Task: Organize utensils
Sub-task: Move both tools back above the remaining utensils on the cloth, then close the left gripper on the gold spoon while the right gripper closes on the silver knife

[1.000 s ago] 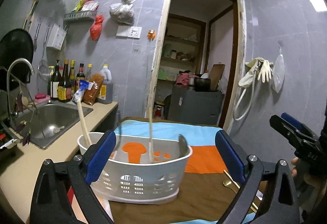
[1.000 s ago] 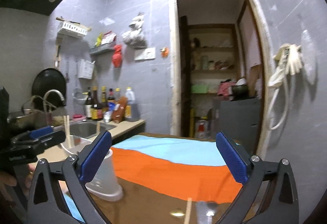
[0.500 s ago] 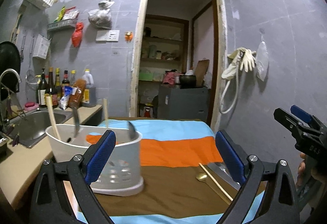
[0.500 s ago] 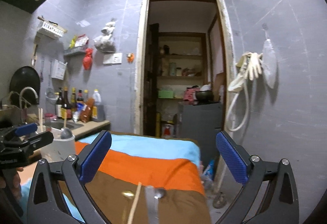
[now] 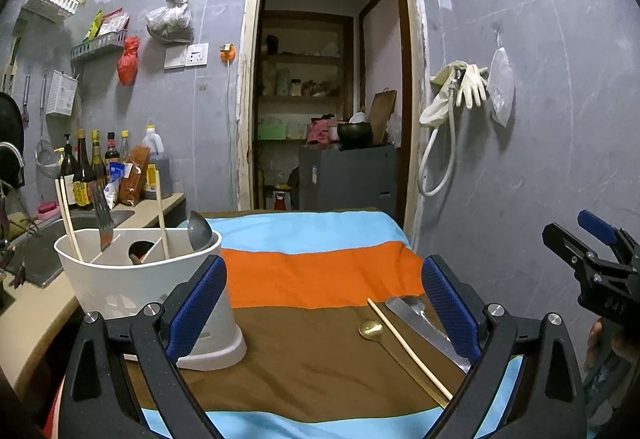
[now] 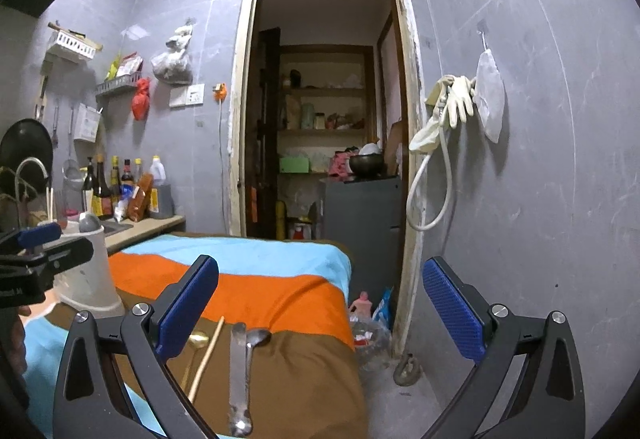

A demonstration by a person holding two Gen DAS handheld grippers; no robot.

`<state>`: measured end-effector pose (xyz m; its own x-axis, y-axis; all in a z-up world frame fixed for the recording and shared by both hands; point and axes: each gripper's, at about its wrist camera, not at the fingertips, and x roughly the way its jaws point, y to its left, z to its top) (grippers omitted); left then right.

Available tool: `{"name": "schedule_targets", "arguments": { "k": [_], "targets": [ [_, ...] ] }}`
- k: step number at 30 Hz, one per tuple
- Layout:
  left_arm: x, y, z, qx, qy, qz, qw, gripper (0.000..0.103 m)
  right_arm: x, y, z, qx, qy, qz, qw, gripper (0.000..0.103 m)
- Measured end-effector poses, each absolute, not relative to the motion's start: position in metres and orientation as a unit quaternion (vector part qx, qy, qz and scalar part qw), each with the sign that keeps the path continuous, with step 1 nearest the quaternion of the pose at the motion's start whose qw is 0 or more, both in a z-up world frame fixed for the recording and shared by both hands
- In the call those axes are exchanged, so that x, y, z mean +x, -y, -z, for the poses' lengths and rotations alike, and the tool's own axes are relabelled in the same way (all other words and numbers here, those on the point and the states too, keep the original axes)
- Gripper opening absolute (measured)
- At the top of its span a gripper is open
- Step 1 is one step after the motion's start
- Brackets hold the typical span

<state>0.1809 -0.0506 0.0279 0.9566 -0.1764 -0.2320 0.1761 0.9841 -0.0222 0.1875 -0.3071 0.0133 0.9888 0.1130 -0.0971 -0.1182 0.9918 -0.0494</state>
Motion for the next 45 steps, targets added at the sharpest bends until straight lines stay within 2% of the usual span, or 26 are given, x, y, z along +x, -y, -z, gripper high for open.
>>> {"name": "schedule_targets", "arguments": {
  "k": [14, 17, 20, 23, 28, 31, 34, 39, 41, 45],
  "targets": [
    [0.239, 0.054, 0.001, -0.013, -0.251, 0.124, 0.96, 0.095, 0.228, 0.313, 0.01, -0.031, -0.131, -0.105, 0.985, 0.103],
    [0.256, 0.052, 0.008, -0.021, -0.287, 0.133, 0.948, 0.095, 0.236, 0.308, 0.014, -0.042, -0.151, -0.119, 0.98, 0.1],
    [0.268, 0.053, 0.013, -0.03, -0.317, 0.143, 0.937, 0.094, 0.246, 0.304, 0.02, -0.047, -0.173, -0.133, 0.975, 0.09],
    [0.279, 0.054, 0.018, -0.036, -0.341, 0.158, 0.926, 0.086, 0.256, 0.301, 0.025, -0.054, -0.199, -0.146, 0.968, 0.083],
    [0.298, 0.059, 0.027, -0.036, -0.38, 0.178, 0.907, 0.06, 0.273, 0.296, 0.034, -0.066, -0.237, -0.166, 0.955, 0.07],
    [0.309, 0.062, 0.037, -0.04, -0.409, 0.191, 0.891, 0.049, 0.281, 0.294, 0.039, -0.072, -0.253, -0.176, 0.949, 0.062],
    [0.317, 0.061, 0.042, -0.05, -0.425, 0.2, 0.882, 0.043, 0.294, 0.293, 0.045, -0.071, -0.28, -0.187, 0.939, 0.054],
    [0.319, 0.063, 0.041, -0.042, -0.427, 0.215, 0.877, 0.042, 0.312, 0.29, 0.05, -0.075, -0.305, -0.194, 0.93, 0.051],
    [0.321, 0.064, 0.042, -0.039, -0.432, 0.226, 0.873, 0.033, 0.319, 0.288, 0.05, -0.082, -0.308, -0.195, 0.928, 0.051],
    [0.327, 0.064, 0.043, -0.039, -0.435, 0.233, 0.869, 0.027, 0.336, 0.281, 0.051, -0.092, -0.321, -0.199, 0.921, 0.049]
  ]
}}
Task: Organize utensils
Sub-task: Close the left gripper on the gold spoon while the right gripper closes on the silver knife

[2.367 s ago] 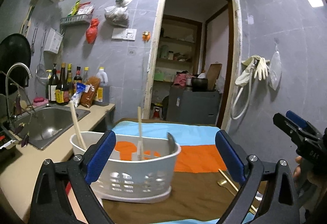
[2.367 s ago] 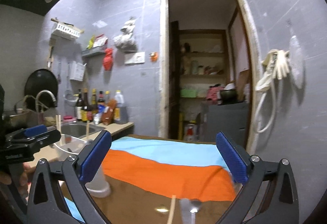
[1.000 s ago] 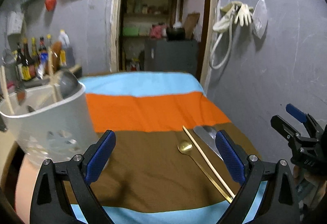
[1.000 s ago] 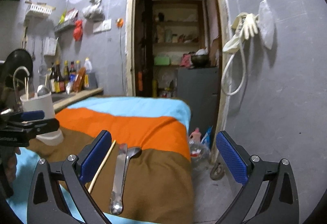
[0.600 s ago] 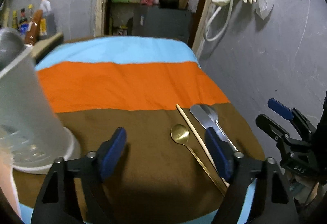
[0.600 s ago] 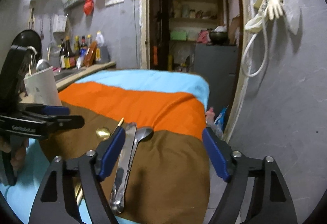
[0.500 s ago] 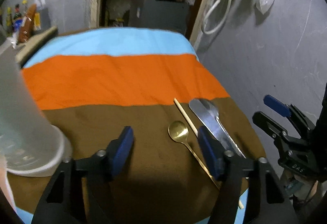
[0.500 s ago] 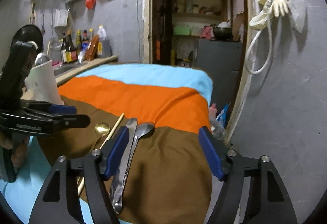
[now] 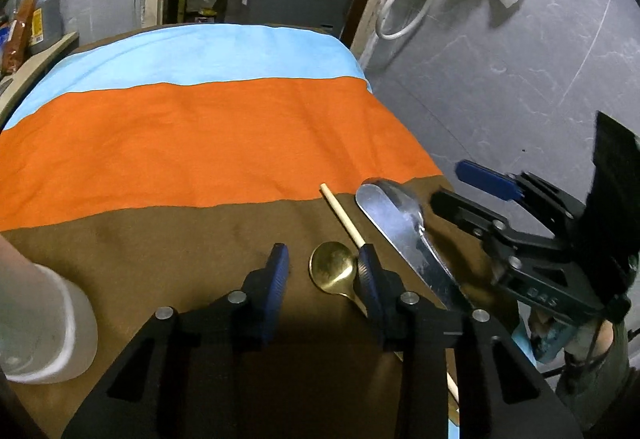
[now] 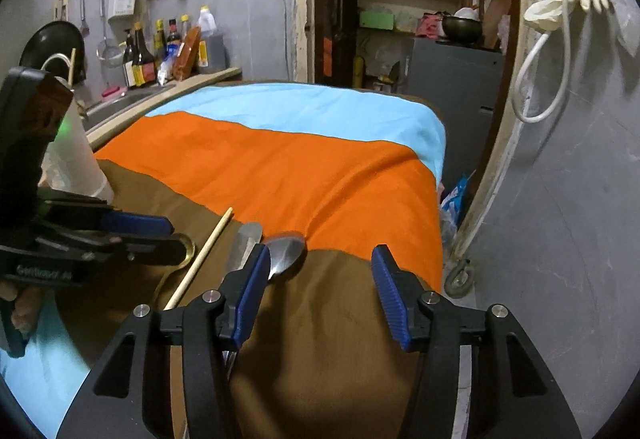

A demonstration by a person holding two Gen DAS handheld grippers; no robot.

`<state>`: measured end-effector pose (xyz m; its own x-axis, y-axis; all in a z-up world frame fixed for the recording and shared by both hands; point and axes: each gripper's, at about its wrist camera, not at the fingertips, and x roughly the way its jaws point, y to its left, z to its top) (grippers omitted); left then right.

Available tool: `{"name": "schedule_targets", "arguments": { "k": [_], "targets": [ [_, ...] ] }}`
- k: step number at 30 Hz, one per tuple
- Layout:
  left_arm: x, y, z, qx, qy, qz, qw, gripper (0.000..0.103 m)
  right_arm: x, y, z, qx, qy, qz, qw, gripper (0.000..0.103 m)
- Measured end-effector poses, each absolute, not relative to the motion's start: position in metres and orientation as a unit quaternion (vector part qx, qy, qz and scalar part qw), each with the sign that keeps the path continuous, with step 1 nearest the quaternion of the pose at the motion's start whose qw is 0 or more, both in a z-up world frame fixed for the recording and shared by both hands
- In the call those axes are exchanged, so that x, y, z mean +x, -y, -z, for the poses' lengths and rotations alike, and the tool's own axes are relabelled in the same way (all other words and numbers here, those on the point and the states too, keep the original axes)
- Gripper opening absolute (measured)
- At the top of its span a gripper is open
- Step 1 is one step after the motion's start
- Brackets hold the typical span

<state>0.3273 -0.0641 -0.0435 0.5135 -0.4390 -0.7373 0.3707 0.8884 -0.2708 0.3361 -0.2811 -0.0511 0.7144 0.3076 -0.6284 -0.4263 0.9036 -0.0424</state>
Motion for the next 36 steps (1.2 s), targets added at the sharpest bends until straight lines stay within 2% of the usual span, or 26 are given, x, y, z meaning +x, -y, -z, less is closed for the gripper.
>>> {"name": "schedule_targets", "arguments": {
  "k": [4, 10, 19, 32, 36],
  "targets": [
    [0.332, 0.061, 0.047, -0.051, -0.447, 0.239, 0.86, 0.011, 0.35, 0.274, 0.057, -0.103, -0.342, -0.198, 0.913, 0.047],
    [0.338, 0.06, 0.047, -0.065, -0.453, 0.248, 0.854, 0.003, 0.358, 0.262, 0.057, -0.12, -0.352, -0.202, 0.906, 0.047],
    [0.331, 0.051, 0.045, -0.083, -0.446, 0.25, 0.855, 0.001, 0.356, 0.238, 0.061, -0.167, -0.364, -0.214, 0.891, 0.047],
    [0.315, 0.041, 0.043, -0.093, -0.445, 0.237, 0.859, 0.001, 0.355, 0.234, 0.065, -0.151, -0.398, -0.214, 0.879, 0.047],
    [0.318, 0.038, 0.046, -0.107, -0.455, 0.247, 0.849, 0.001, 0.368, 0.238, 0.067, -0.116, -0.419, -0.221, 0.873, 0.051]
  ]
}}
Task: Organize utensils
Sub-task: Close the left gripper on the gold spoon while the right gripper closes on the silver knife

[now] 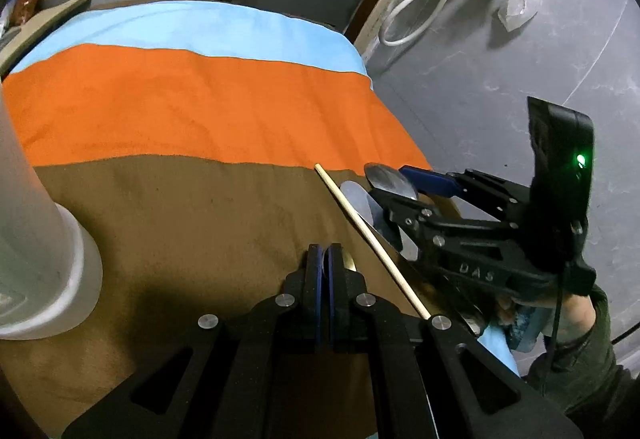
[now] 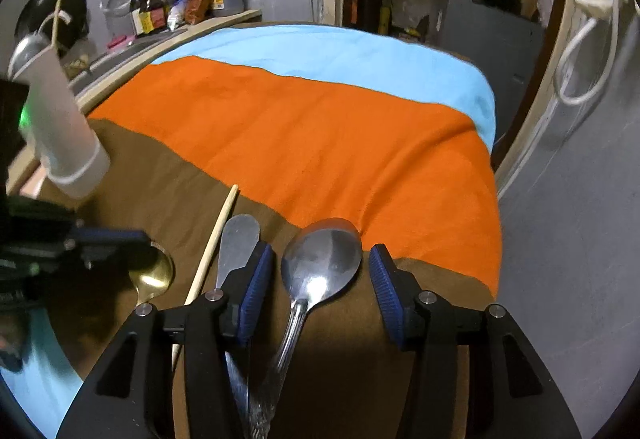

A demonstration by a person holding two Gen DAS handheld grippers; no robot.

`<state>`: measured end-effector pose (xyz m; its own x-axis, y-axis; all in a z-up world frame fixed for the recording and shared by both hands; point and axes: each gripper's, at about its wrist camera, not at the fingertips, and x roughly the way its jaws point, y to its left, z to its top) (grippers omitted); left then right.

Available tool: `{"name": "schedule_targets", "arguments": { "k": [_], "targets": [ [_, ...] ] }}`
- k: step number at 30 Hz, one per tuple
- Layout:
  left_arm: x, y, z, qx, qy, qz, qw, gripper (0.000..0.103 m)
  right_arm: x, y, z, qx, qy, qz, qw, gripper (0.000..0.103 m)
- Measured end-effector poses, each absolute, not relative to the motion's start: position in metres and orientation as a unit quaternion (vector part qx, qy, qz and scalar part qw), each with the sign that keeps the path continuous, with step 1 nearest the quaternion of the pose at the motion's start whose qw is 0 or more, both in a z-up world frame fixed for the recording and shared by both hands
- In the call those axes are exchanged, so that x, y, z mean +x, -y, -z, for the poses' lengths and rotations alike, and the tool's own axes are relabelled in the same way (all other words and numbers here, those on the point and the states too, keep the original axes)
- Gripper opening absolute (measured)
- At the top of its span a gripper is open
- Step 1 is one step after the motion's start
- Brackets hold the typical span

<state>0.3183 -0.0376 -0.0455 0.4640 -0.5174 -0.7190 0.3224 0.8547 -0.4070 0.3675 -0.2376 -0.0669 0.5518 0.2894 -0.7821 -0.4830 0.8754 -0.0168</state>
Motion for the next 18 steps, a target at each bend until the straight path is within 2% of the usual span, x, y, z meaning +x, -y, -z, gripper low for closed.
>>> {"name": "schedule_targets", "arguments": {
  "k": [3, 5, 7, 9, 14, 18],
  "targets": [
    [0.3182, 0.0373, 0.0463, -0.109, -0.458, 0.253, 0.845, 0.003, 0.3667, 0.239, 0.0675, -0.108, -0.42, -0.221, 0.874, 0.051],
    [0.3173, 0.0366, 0.0469, -0.115, -0.458, 0.265, 0.841, 0.009, 0.3645, 0.2374, 0.0671, -0.111, -0.417, -0.218, 0.875, 0.051],
    [0.3154, 0.0361, 0.0473, -0.12, -0.456, 0.282, 0.836, 0.021, 0.3626, 0.2383, 0.0672, -0.109, -0.416, -0.218, 0.876, 0.051],
    [0.3132, 0.0382, 0.0468, -0.115, -0.452, 0.292, 0.835, 0.025, 0.3623, 0.2404, 0.0674, -0.104, -0.417, -0.22, 0.876, 0.051],
    [0.3121, 0.0391, 0.0474, -0.109, -0.451, 0.287, 0.838, 0.022, 0.363, 0.2398, 0.0673, -0.107, -0.417, -0.218, 0.876, 0.051],
    [0.3129, 0.0372, 0.0504, -0.113, -0.454, 0.273, 0.84, 0.002, 0.3631, 0.2399, 0.0675, -0.106, -0.417, -0.217, 0.876, 0.051]
  ]
}}
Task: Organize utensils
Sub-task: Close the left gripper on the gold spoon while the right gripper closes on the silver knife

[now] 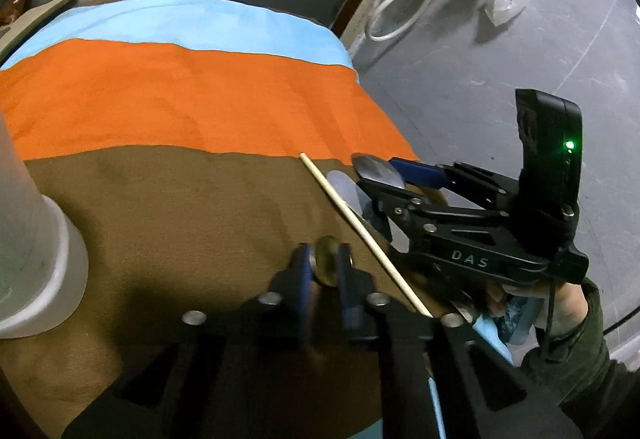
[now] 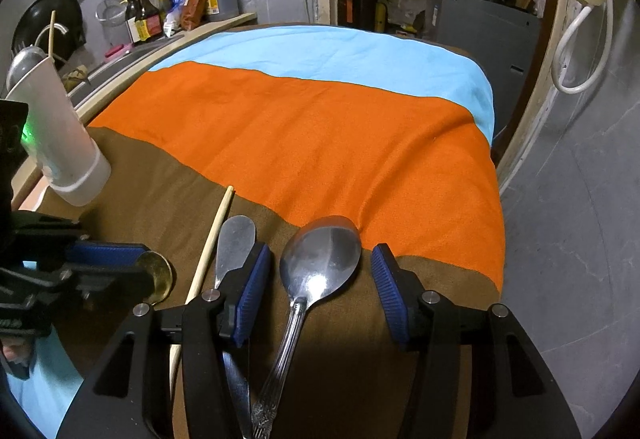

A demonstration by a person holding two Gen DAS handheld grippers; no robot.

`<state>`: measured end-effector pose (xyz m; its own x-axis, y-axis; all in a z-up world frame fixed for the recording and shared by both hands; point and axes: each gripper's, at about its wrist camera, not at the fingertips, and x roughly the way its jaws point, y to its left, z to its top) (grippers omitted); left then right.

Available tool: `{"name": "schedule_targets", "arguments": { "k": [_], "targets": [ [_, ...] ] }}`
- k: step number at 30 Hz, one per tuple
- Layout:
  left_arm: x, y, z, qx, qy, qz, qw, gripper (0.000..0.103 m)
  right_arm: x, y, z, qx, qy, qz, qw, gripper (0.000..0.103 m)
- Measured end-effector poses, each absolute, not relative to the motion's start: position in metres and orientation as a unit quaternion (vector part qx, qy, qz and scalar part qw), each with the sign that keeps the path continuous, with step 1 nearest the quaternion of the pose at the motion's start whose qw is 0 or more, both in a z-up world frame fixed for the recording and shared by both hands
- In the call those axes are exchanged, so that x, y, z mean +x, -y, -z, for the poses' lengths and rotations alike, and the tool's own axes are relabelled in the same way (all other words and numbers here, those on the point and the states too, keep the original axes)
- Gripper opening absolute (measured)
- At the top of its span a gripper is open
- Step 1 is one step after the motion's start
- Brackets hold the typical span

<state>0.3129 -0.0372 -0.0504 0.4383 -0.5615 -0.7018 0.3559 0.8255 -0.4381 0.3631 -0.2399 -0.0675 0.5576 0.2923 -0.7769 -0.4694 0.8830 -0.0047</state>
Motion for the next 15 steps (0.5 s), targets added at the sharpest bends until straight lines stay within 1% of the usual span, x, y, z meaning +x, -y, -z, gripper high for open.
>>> {"name": "schedule_targets", "arguments": {
  "k": [4, 11, 15],
  "targets": [
    [0.312, 0.035, 0.051, -0.121, -0.451, 0.279, 0.839, 0.002, 0.363, 0.238, 0.067, -0.107, -0.417, -0.208, 0.878, 0.052],
    [0.303, 0.026, 0.042, -0.134, -0.421, 0.273, 0.854, 0.001, 0.361, 0.232, 0.067, -0.115, -0.419, -0.178, 0.883, 0.055],
    [0.302, 0.028, 0.041, -0.131, -0.418, 0.275, 0.856, 0.001, 0.367, 0.238, 0.068, -0.089, -0.434, -0.184, 0.877, 0.055]
  ]
}}
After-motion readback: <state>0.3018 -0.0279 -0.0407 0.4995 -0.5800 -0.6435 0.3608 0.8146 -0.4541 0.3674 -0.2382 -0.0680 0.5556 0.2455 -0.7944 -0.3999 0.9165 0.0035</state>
